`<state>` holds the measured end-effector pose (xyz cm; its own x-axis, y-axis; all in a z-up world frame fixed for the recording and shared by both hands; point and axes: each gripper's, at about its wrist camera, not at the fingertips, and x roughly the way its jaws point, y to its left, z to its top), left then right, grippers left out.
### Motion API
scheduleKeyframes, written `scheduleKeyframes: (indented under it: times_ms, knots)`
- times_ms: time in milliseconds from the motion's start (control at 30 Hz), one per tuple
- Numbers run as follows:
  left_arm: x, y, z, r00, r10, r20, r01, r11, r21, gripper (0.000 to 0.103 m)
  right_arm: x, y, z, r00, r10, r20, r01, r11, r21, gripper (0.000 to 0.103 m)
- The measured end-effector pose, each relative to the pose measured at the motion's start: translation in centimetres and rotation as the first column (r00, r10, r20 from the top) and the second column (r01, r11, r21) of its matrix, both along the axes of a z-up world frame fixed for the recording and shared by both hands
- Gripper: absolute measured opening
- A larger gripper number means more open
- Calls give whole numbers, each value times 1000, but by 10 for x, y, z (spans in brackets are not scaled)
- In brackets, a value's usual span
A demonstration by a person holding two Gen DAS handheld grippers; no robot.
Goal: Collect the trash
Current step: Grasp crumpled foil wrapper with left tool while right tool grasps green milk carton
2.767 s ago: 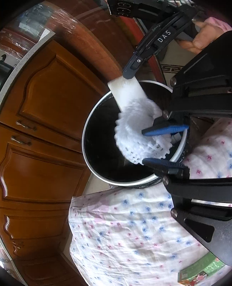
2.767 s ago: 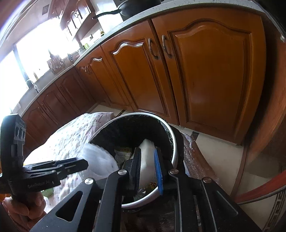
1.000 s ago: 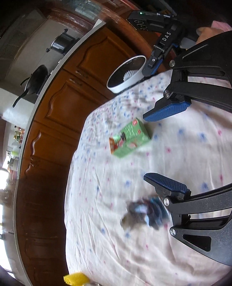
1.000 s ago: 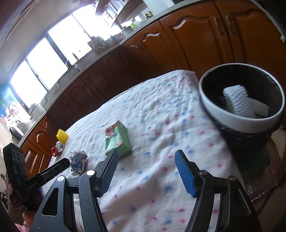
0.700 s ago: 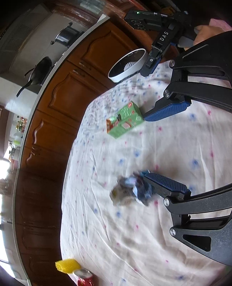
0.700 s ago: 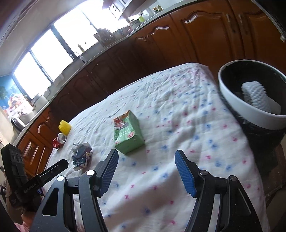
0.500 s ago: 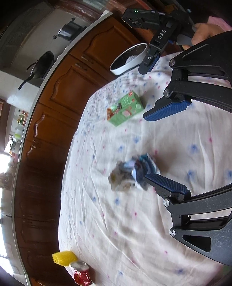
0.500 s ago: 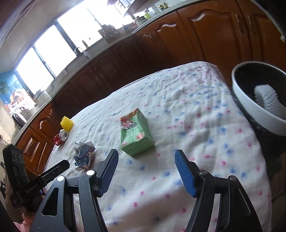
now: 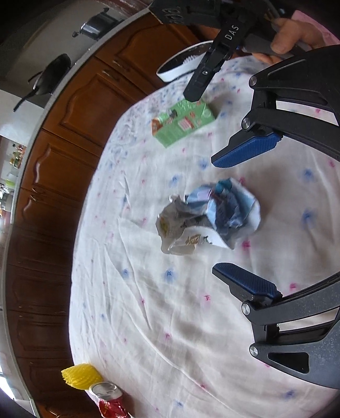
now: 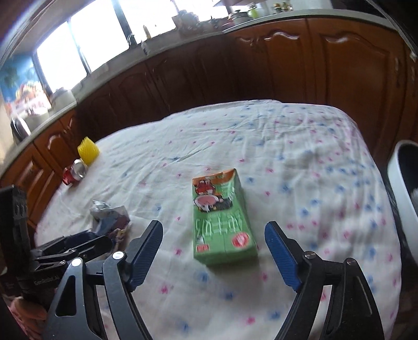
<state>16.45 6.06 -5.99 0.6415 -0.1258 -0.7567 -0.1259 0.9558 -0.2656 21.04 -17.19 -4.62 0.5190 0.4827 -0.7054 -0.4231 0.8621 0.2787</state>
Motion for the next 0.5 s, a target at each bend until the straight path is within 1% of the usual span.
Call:
scheduleKeyframes:
  times_ms: [133, 167, 200, 233, 267, 300, 333, 433, 500]
  knots:
    - [10, 1, -7, 1000, 3, -17, -3, 1000, 1, 77, 8, 10, -9, 1000, 1, -8, -2, 998, -56, 80]
    - [12, 1, -8, 1000, 4, -23, -4, 1000, 8, 77, 9, 9, -11, 1000, -3, -14, 2, 998, -64, 70]
    - [13, 0, -10, 1000, 9, -30, -9, 1000, 19, 76, 9, 8, -12, 1000, -7, -19, 6, 998, -63, 52]
    - [14, -1, -10, 1000, 9, -29, -9, 1000, 27, 76, 8, 6, -14, 999, -9, -30, 8, 998, -63, 52]
    - [14, -3, -10, 1000, 6, -25, -5, 999, 38, 65, 6, 2, -14, 999, -14, -31, 12, 999, -51, 52]
    - [14, -6, -10, 1000, -9, -23, 10, 999, 41, 58, 5, -1, -13, 999, -19, -28, 18, 999, -45, 52]
    - [15, -8, -10, 999, -21, -24, 22, 999, 39, 46, 2, -5, -12, 999, -24, -26, 23, 999, -39, 52]
    - [15, -15, -6, 999, -51, -9, 52, 998, 30, 36, -6, -22, -6, 999, -41, -22, 41, 999, 1, 51]
    - [15, -21, -3, 997, -79, -5, 79, 997, -4, 33, -12, -34, -1, 998, -60, -16, 60, 998, 19, 51]
